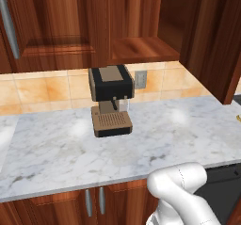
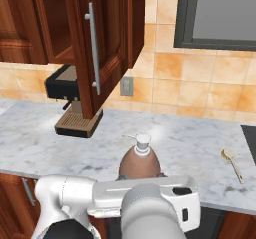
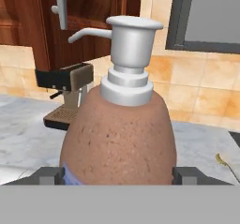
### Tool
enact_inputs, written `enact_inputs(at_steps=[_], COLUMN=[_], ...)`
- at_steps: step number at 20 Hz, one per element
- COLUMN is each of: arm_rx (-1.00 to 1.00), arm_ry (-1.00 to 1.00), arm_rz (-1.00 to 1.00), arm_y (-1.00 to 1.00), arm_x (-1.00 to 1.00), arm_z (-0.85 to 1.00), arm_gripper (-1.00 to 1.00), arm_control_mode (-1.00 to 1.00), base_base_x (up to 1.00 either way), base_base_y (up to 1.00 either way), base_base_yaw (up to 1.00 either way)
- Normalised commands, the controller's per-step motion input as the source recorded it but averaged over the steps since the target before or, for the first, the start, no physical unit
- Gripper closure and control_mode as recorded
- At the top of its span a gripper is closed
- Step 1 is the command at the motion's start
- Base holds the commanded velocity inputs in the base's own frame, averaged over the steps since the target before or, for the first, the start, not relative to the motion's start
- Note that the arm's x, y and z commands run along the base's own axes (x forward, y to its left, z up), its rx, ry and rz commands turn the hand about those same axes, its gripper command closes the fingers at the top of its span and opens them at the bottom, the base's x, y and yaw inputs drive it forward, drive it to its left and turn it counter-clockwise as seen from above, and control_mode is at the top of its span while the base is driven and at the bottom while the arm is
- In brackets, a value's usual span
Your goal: Locate and retrieve the dish brush and soap dispenser from the cabinet. Place them next to the sink.
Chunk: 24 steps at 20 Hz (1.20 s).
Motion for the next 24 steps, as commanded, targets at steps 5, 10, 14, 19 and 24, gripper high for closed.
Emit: enact_inputs(at_steps=[5, 10, 14, 19, 24], arm_rx=[0.07, -0.02, -0.03, -0.05, -0.04], arm_ry=[-0.04, -0.09, -0.04, 0.04, 0.03], arm_rz=[0.15, 0.07, 0.06, 0.05, 0.06], arm_y=[-0.53, -0.48, -0.52, -0.64, -0.65], arm_x=[0.74, 0.36, 0.35, 0.50, 0.46], arm_z=[-0.45, -0.27, -0.26, -0.15, -0.24], arm_gripper=[1.00, 1.00, 1.00, 1.00, 1.00], arm_control_mode=[-1.00, -1.00, -1.00, -1.00, -1.00], base_base_x=[0.00, 0.00, 0.00, 0.00, 0.00], base_base_y=[0.00, 0.00, 0.00, 0.00, 0.00], base_base_yaw=[0.00, 0.00, 0.00, 0.00, 0.00])
